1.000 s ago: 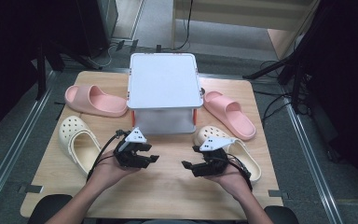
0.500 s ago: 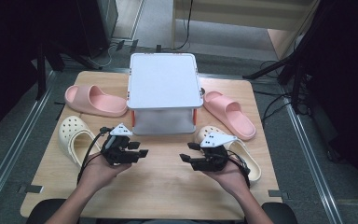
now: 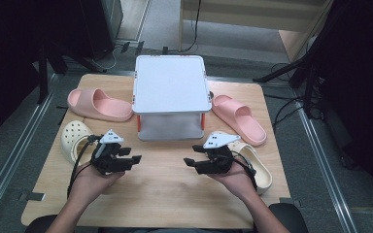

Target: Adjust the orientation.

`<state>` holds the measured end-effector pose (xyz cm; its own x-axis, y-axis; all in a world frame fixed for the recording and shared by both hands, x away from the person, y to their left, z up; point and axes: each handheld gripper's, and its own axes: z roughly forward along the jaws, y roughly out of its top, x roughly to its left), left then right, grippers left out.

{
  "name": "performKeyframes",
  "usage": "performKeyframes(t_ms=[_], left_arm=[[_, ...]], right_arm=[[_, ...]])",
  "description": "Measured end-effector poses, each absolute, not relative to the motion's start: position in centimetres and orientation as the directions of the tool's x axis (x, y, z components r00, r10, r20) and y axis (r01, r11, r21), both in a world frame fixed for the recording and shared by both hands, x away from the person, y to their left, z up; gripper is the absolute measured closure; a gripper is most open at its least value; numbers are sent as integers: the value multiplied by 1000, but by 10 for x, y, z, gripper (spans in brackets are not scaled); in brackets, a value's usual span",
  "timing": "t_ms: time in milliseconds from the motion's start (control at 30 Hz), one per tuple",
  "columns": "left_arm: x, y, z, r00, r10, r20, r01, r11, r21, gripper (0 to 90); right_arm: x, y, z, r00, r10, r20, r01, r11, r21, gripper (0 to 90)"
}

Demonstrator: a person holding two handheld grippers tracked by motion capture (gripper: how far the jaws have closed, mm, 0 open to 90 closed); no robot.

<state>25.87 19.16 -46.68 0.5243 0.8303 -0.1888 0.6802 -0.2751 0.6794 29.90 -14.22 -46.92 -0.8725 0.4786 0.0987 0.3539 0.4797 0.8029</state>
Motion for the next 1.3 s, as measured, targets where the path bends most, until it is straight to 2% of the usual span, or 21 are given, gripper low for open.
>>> performKeyframes(t_ms=[567, 833, 1133, 1300], left_arm=[[242, 236, -461, 374, 909, -186, 700, -146, 699, 472], [239, 274, -455, 281, 943, -176, 710, -81, 700, 473], [233, 308, -442, 230, 958, -172, 697, -39, 716, 471], [244, 332, -456, 198, 960, -200, 701, 4, 713, 429]], right_arm=[[308, -128, -469, -888, 439, 137, 364, 489, 793, 453], [310, -130, -469, -879, 455, 138, 374, 480, 794, 450], [311, -130, -470, -875, 463, 142, 382, 480, 790, 447], [311, -129, -472, -875, 463, 140, 383, 485, 786, 445]])
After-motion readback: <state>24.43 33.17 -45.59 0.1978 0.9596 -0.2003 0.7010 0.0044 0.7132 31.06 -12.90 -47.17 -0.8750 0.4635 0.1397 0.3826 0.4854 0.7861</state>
